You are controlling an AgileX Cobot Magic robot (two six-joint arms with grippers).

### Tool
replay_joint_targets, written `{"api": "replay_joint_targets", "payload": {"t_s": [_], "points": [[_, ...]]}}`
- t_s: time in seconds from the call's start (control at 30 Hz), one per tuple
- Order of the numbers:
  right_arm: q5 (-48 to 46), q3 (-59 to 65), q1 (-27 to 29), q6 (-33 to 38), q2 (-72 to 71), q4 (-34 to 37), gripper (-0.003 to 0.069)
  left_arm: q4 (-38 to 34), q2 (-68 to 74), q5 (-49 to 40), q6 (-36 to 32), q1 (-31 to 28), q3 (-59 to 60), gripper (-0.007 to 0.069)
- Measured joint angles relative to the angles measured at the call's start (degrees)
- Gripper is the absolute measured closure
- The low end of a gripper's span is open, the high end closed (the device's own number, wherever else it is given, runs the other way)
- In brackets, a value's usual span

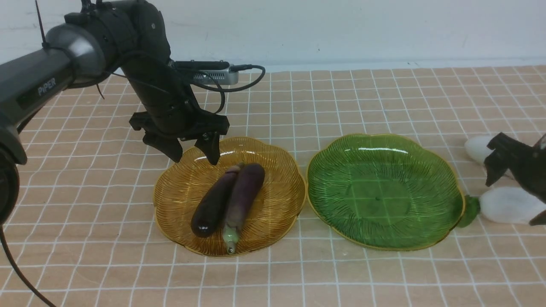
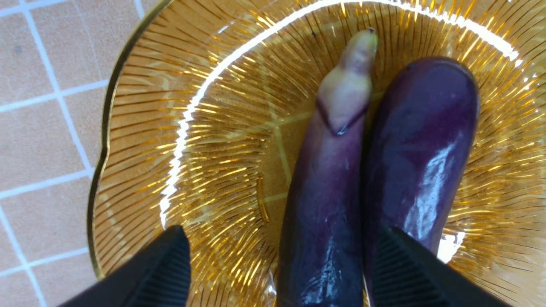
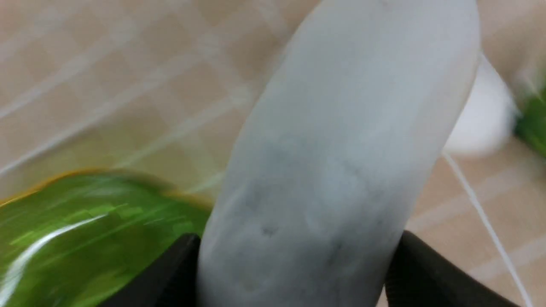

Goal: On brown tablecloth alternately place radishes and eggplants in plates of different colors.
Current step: 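Place the white radish on the plate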

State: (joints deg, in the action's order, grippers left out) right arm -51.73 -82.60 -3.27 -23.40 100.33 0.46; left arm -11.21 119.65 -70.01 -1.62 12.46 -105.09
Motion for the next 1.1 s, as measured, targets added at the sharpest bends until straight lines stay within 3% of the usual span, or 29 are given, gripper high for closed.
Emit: {"api": "replay_joint_targets", "payload": {"t_s": [0.13, 0.2, 0.4, 0.53, 0.63, 0.7, 0.83, 0.9, 1.0, 1.1], "points": [[-2.50, -1.75, -6.81, 18.45, 0.62, 11.34, 0.0165, -0.51, 0.00, 0.00, 0.00, 0.00, 0.00, 0.0104], [-4.07, -1.69, -9.84, 21.17, 3.48, 12.03, 0.0165, -0.51, 0.00, 0.00, 0.00, 0.00, 0.00, 0.0104], [-5.34, -1.69, -14.09, 22.70, 10.03, 8.56, 0.0161, -0.57, 0.00, 0.00, 0.12, 0.00, 0.00, 0.0104], [-7.95, -2.16, -15.23, 22.64, 11.98, 4.53, 0.0012, -0.88, 0.00, 0.00, 0.12, 0.00, 0.00, 0.0104], [-15.16, -5.77, -14.35, 23.73, 12.57, 0.46, -0.0006, -1.51, 0.00, 0.00, 0.74, 0.00, 0.00, 0.0104], [-17.97, -10.82, -11.53, 26.81, 13.32, -3.17, 0.0113, -1.82, 0.00, 0.00, 1.94, 0.00, -0.02, 0.0104], [-18.23, -17.67, -3.20, 31.81, 13.50, -5.44, 0.0529, -1.99, 0.00, 0.00, 4.34, 0.00, -0.02, 0.0104], [-18.07, -19.16, 2.66, 33.18, 13.50, -5.45, 0.0638, -2.12, 0.00, 0.00, 4.73, 0.00, -0.02, 0.0104], [-17.74, -19.35, 9.26, 33.20, 14.11, -4.49, 0.0659, -2.24, 0.00, 0.00, 5.10, 0.00, -0.02, 0.0104], [-17.63, -19.35, 11.96, 34.71, 16.00, -2.03, 0.0616, -2.24, 0.00, 0.00, 5.10, 0.00, -0.02, 0.0104]]}}
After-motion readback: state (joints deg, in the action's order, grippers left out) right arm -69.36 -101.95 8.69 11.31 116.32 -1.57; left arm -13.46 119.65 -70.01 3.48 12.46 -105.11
